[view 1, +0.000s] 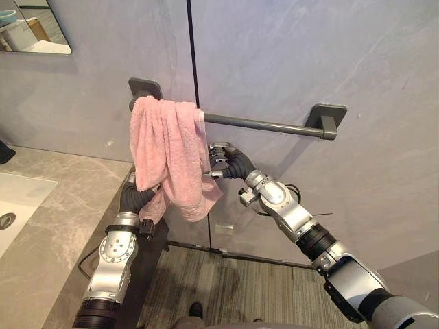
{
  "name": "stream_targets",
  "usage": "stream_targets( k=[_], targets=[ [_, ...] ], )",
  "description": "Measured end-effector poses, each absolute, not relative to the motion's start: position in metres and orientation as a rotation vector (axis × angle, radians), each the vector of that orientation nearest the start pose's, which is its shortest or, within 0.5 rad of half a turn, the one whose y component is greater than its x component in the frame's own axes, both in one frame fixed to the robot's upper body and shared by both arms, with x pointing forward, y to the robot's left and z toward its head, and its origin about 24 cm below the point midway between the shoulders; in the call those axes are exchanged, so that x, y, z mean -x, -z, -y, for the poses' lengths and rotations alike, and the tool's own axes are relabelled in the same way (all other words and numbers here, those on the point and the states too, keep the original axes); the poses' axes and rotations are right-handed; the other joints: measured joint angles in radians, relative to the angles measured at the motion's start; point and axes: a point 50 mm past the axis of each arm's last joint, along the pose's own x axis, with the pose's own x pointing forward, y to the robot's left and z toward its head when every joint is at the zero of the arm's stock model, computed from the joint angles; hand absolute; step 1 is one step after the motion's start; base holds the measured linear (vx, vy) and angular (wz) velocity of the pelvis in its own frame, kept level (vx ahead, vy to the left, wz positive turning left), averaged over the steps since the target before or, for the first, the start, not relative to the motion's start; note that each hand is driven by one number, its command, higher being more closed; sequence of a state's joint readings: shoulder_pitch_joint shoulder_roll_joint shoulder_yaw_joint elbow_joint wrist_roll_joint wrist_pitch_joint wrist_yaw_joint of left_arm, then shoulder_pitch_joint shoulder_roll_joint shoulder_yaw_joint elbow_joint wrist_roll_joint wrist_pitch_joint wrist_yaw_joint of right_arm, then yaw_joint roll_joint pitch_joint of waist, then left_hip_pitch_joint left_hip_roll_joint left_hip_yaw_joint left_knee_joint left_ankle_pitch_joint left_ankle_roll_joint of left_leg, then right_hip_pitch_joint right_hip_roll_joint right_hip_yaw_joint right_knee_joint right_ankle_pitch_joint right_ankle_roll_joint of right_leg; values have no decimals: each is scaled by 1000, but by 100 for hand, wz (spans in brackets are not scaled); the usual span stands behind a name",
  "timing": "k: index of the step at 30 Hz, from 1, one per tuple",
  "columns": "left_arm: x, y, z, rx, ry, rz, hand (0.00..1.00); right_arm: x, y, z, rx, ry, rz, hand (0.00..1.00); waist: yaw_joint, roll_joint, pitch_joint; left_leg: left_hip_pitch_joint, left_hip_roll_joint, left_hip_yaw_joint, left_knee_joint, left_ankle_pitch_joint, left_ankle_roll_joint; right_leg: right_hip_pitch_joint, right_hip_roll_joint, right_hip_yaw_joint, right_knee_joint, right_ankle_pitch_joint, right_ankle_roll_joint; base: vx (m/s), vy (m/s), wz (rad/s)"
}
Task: Organize washtable
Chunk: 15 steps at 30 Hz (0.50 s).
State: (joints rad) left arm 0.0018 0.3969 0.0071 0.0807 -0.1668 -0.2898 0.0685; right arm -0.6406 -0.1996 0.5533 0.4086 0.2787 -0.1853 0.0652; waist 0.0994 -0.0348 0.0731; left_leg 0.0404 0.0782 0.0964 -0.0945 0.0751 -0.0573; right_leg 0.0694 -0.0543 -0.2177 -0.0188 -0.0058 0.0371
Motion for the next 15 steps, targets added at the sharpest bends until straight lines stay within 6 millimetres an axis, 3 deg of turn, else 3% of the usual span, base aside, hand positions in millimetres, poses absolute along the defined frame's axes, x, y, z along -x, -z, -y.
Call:
stream_targets(
  k=[15],
  targets=[
    [-250,-70,-229,-225,-63,220,100,-327,-112,37,172,-655,247,100,0,-7,1,0,21,0,0,5,-8,0,19,3,0,1,-9,0,0,0]
  ],
)
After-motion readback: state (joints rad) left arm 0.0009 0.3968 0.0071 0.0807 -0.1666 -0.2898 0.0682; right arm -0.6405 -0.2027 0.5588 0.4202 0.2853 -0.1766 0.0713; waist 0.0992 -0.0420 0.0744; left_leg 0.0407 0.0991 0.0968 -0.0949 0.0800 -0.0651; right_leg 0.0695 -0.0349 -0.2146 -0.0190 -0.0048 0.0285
